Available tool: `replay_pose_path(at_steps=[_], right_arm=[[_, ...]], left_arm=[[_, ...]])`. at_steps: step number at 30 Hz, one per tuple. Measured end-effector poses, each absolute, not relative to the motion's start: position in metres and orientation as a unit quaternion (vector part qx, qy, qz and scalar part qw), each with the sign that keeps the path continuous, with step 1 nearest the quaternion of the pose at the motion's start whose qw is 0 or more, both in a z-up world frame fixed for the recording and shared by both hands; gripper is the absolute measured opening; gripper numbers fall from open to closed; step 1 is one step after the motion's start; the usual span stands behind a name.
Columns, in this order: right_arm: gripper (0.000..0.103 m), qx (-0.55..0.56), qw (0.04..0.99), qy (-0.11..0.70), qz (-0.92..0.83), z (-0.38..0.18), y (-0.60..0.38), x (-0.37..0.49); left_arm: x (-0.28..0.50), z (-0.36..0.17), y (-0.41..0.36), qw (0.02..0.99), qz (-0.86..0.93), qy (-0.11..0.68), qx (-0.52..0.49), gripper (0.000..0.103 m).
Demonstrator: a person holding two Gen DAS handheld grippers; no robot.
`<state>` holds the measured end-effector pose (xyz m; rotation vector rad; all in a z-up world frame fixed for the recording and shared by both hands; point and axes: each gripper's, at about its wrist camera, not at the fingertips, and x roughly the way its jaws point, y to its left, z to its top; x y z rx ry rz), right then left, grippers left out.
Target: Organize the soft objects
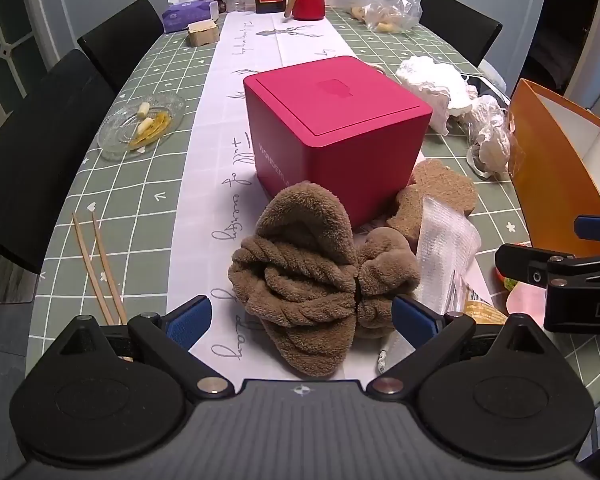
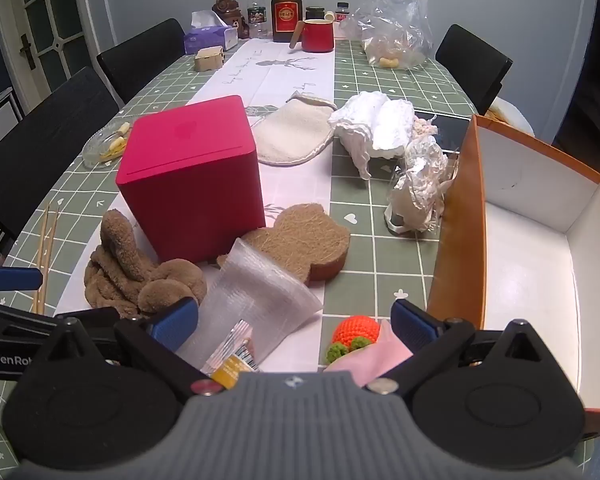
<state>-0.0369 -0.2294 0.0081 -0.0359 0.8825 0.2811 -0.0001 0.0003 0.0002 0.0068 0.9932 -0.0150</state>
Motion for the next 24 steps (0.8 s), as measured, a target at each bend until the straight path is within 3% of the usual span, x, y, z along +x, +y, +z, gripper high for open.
replay_pose_path(at_steps=[24], right_arm=[[0.100, -0.017, 0.894, 0.427, 0.134, 0.0089, -0.2298, -0.0369]], left_arm=[[-0.0002, 0.0000, -0.0018, 0.879, -0.010, 0.477, 0.010, 0.103]])
